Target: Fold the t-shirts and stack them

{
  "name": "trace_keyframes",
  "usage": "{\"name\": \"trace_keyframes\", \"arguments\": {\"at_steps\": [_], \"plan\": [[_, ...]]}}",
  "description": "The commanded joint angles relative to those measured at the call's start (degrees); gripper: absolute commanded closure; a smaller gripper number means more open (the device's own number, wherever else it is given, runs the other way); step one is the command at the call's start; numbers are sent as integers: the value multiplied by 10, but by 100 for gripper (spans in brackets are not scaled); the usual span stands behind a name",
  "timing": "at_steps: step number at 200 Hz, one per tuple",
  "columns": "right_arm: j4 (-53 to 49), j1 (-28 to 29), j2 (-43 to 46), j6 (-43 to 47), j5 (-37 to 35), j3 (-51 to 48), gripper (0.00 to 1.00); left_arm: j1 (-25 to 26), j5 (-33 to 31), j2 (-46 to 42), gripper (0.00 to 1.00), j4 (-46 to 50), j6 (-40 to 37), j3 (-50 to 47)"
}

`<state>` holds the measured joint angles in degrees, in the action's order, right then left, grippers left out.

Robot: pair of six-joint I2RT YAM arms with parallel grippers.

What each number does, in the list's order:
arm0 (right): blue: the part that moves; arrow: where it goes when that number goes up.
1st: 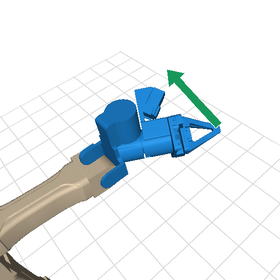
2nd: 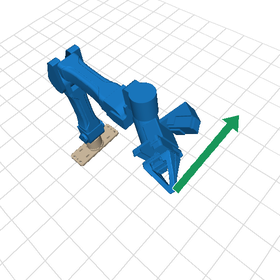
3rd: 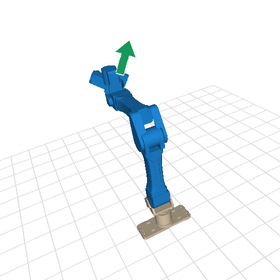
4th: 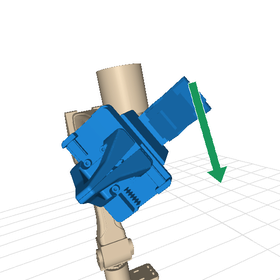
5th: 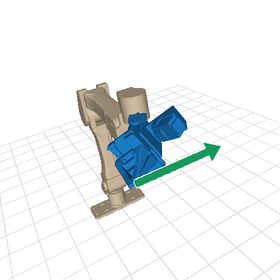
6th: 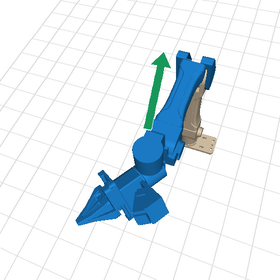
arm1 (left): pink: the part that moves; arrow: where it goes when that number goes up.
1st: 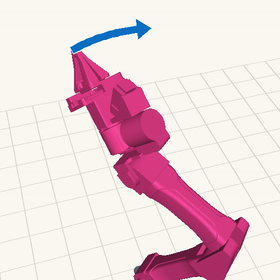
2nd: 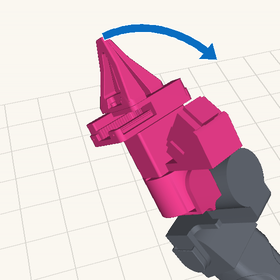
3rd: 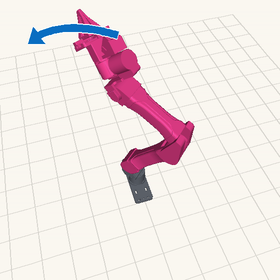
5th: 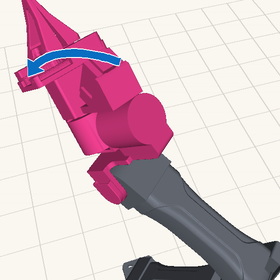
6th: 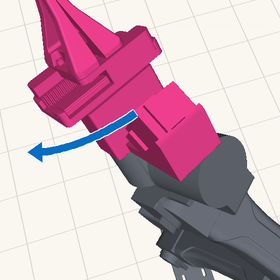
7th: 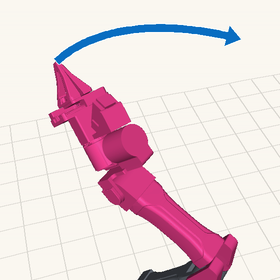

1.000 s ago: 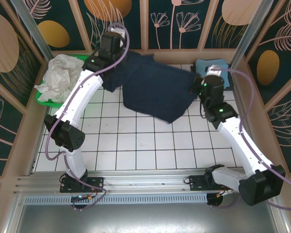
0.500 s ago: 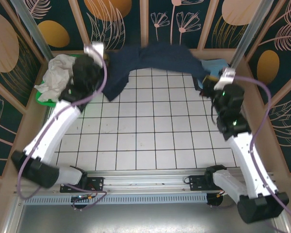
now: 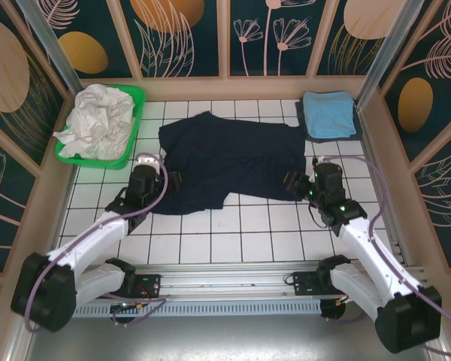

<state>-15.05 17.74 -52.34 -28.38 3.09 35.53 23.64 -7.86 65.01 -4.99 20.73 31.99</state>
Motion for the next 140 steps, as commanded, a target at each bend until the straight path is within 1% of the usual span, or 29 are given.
{"name": "trace_keyframes", "arguments": {"at_steps": [1,12,28,45,59,69,78,97,119,140], "plan": [[79,11,-97,25,-2,51,41,0,20,101,32,-16,9,56],[87,11,-165,45,-4,87,38,1,33,153,33,-2,10,83],[97,8,-255,61,-24,133,37,0,39,207,33,-2,24,95],[155,6,-321,68,-86,145,37,0,39,249,31,-27,37,92],[151,-13,-374,63,-100,179,37,0,47,282,36,-10,47,119],[149,-31,-411,68,-96,201,37,0,59,295,42,-5,51,128],[150,-41,-435,72,-102,211,38,0,56,293,47,-8,58,123],[161,-60,-471,82,-90,225,40,0,46,252,48,-14,61,86],[152,-67,-517,93,-57,251,45,3,51,183,48,-9,70,41],[149,-64,-537,90,-62,252,51,18,62,129,44,0,74,18]]}}
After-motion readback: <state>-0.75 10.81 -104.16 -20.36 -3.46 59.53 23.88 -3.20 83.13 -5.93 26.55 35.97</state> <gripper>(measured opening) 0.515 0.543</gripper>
